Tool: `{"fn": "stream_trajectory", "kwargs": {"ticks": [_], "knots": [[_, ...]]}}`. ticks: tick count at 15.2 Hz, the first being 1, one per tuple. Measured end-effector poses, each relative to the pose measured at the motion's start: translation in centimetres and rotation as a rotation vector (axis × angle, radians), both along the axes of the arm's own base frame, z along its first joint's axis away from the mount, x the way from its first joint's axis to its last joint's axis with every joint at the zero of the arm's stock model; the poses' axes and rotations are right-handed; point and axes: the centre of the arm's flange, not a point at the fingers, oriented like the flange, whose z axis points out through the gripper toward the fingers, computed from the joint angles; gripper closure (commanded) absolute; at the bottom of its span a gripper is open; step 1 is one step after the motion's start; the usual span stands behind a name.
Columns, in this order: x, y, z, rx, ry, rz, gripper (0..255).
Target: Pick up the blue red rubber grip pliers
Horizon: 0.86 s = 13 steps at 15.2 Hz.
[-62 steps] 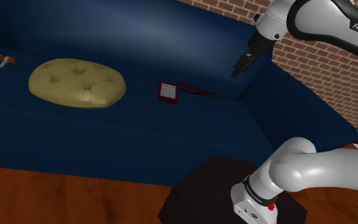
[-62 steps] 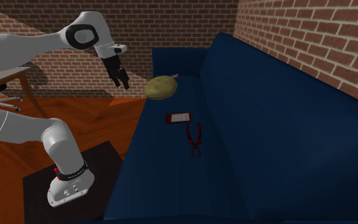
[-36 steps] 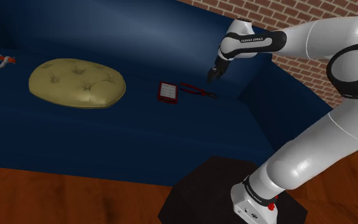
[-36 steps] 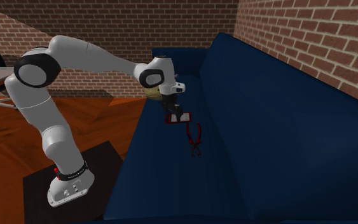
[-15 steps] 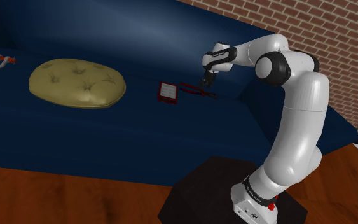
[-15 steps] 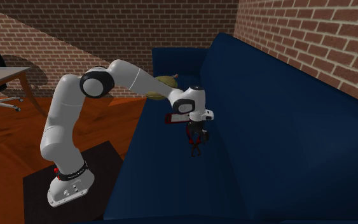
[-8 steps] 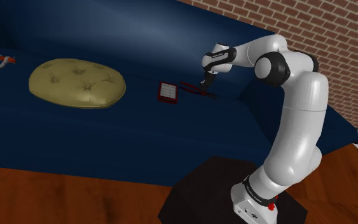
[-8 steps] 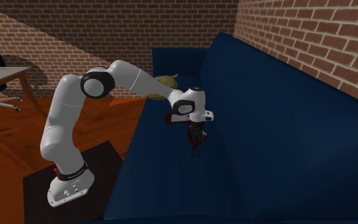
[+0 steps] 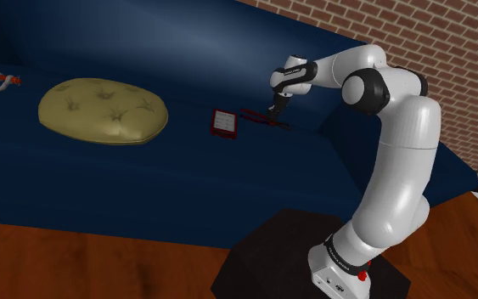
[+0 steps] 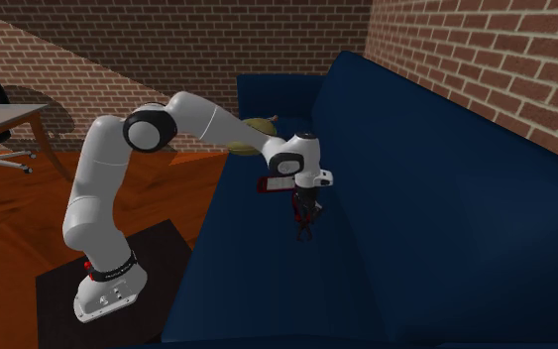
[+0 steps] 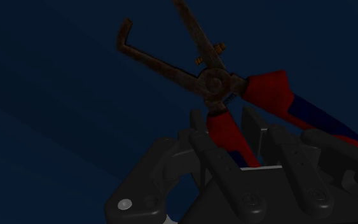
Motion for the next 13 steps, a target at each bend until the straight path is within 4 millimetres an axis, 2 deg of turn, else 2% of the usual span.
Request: {"fn": "stream_trajectory", "kwargs": {"ticks": [13], "knots": [[0.0,0.0,6.5,0.000,0.000,0.000,255]]}}
